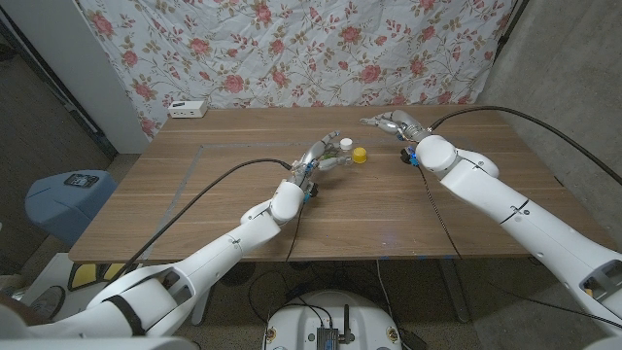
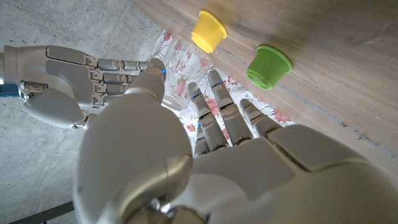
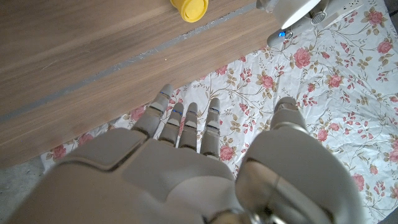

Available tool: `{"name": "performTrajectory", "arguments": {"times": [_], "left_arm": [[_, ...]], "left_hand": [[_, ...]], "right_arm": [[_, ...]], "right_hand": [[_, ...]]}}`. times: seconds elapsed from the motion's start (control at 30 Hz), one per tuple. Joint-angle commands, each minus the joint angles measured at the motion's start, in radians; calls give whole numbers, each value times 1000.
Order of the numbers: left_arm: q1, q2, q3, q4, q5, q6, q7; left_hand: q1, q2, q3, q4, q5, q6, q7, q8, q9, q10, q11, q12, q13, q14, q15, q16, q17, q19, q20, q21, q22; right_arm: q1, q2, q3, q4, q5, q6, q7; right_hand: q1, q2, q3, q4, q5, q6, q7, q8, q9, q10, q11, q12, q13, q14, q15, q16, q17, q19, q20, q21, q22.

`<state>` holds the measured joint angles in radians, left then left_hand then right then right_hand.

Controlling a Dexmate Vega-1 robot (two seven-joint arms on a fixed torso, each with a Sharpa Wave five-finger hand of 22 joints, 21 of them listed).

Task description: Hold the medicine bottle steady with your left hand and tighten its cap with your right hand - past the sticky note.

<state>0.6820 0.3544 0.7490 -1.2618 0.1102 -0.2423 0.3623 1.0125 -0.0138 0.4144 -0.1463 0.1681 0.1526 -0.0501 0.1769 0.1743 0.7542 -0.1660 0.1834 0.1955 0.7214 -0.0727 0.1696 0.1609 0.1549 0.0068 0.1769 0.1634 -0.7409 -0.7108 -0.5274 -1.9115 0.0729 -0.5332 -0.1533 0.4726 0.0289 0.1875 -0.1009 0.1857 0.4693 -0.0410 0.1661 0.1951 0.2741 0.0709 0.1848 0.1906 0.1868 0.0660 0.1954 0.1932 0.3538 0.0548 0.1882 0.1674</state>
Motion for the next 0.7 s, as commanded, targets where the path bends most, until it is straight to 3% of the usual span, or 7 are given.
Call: {"name": "performTrajectory", "arguments": {"times": [0.03,0.43,0.7], "left_arm": [[35,42,-18,-93,4,66,-7],[61,58,-16,-149,32,112,13],[79,58,-17,-175,41,131,30]], "left_hand": [[-2,0,-4,0,5,-6,1,2,2,-9,-2,1,-1,-4,-135,2,3,-4,1,-4,3],[-3,3,-15,1,5,-8,0,4,1,-21,0,2,-1,-21,-134,2,2,-12,-7,-1,3],[-3,6,-19,2,6,-8,1,6,1,-23,1,4,-1,-27,-134,3,3,-15,-4,1,3]], "right_arm": [[-27,7,37,53,118,107,-36],[-32,10,42,108,165,192,-51],[-62,30,75,171,227,321,-48]], "right_hand": [[5,-3,1,-7,1,-8,2,5,1,-3,2,-1,0,-5,0,-5,1,0,-11,-2,3],[4,0,2,-9,0,-20,-2,7,-2,-6,-2,0,-1,-10,-8,-5,1,-8,-22,-4,3],[-9,11,1,-3,-4,-54,-15,4,-5,-5,-6,3,-2,-21,-27,-4,2,-13,-46,-3,2]]}}
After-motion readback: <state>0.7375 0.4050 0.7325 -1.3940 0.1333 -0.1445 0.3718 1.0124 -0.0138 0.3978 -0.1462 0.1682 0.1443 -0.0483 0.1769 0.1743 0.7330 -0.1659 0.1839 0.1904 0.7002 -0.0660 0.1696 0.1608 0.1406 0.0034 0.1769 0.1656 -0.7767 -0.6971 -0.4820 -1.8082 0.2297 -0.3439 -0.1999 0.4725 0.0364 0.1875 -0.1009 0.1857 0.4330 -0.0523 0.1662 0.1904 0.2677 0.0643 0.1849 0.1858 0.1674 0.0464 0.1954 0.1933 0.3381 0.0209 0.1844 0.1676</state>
